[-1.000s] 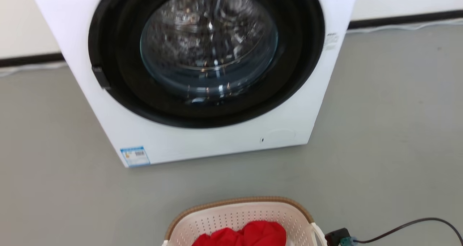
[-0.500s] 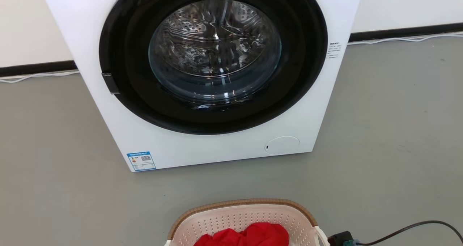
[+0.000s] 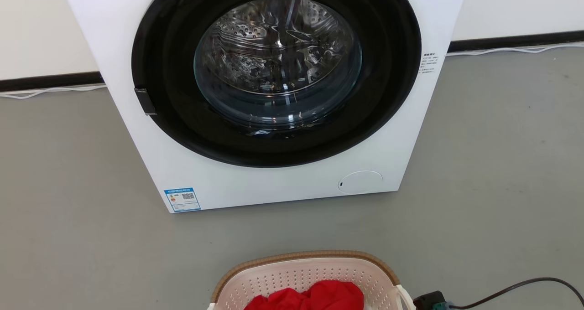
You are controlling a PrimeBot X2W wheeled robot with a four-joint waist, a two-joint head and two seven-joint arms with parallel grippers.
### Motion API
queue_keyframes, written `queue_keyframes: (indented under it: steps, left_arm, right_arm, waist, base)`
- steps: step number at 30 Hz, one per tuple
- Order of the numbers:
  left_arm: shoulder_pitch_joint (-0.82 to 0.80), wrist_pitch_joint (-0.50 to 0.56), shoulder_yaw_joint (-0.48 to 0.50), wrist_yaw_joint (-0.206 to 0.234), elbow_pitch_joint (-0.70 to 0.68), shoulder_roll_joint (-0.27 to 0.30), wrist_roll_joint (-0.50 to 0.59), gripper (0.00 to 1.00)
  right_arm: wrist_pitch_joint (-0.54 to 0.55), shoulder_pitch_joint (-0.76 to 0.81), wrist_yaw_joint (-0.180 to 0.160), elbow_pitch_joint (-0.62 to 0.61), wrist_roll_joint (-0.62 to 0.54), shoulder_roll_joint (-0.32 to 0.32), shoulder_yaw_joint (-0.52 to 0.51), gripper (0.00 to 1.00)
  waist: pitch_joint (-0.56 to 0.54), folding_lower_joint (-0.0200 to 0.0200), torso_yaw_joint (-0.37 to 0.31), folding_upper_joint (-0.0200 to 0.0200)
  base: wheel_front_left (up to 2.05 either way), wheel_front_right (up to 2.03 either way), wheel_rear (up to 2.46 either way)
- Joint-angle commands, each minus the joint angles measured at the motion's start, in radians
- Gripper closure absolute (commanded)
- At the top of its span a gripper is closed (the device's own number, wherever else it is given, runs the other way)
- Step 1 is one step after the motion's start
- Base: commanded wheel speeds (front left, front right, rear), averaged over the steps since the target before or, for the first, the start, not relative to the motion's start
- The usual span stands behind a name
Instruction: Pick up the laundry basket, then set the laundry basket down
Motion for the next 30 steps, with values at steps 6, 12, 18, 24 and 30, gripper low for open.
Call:
queue_keyframes:
  steps: [6, 12, 18, 24, 30]
  left_arm:
    - [-0.027, -0.015, 0.017, 0.001, -0.014, 0.014, 0.001, 1.0]
    - [-0.028, -0.015, 0.016, -0.001, -0.013, 0.014, 0.002, 1.0]
    - [-0.028, -0.015, 0.014, -0.002, -0.011, 0.014, 0.001, 1.0]
    - [-0.029, -0.015, 0.012, -0.002, -0.012, 0.014, 0.001, 1.0]
    - [-0.034, -0.015, 0.013, -0.002, -0.01, 0.014, 0.004, 1.0]
  right_arm:
    - [-0.014, -0.046, 0.012, -0.034, 0.007, 0.002, 0.04, 1.0]
    - [-0.011, -0.048, 0.012, -0.031, 0.013, 0.002, 0.044, 1.0]
    - [-0.013, -0.05, 0.012, -0.029, 0.018, 0.002, 0.048, 1.0]
    - [-0.015, -0.052, 0.012, -0.026, 0.022, 0.002, 0.052, 1.0]
    - [-0.016, -0.055, 0.012, -0.024, 0.027, 0.002, 0.055, 1.0]
  waist:
    - [0.008, 0.0, -0.006, 0.0]
    - [0.009, 0.0, -0.005, 0.0]
    - [0.011, 0.0, -0.004, 0.0]
    - [0.015, 0.0, -0.004, 0.0]
    - [0.024, 0.0, -0.005, 0.0]
  base:
    - [0.0, 0.0, 0.0]
    - [0.0, 0.0, 0.0]
    - [0.0, 0.0, 0.0]
    - [0.0, 0.0, 0.0]
    - [0.0, 0.0, 0.0]
